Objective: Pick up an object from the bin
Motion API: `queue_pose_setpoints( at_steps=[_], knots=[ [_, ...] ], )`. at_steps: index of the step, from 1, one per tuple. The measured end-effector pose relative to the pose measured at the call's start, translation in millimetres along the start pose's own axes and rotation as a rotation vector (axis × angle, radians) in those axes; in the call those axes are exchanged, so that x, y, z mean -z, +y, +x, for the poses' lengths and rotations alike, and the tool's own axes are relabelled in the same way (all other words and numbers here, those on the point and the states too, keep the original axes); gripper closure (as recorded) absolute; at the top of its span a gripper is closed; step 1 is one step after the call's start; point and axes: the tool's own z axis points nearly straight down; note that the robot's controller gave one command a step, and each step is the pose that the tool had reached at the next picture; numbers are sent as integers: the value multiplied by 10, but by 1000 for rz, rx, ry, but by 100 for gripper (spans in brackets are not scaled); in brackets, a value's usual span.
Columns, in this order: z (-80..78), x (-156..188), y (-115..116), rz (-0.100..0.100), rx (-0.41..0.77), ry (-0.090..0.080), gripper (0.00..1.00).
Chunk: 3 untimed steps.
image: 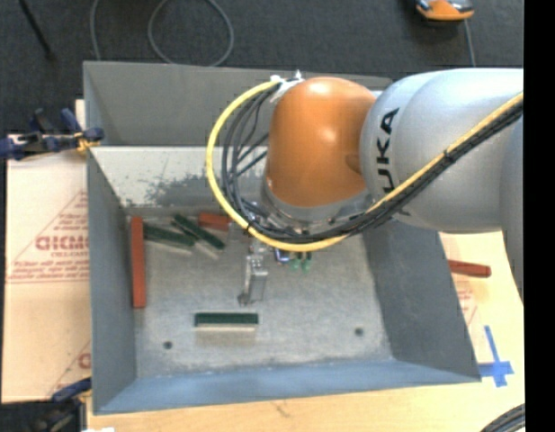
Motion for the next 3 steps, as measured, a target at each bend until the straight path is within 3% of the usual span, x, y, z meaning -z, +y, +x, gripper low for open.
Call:
queue_pose_setpoints(
  at_steps=[1, 2, 3],
  knots=[
    [693, -1329, -790, 2, 85, 1, 0],
    [601, -1476, -53, -2, -175, -2, 0],
    [598, -1473, -70, 0, -179, -2, 100]
  ],
)
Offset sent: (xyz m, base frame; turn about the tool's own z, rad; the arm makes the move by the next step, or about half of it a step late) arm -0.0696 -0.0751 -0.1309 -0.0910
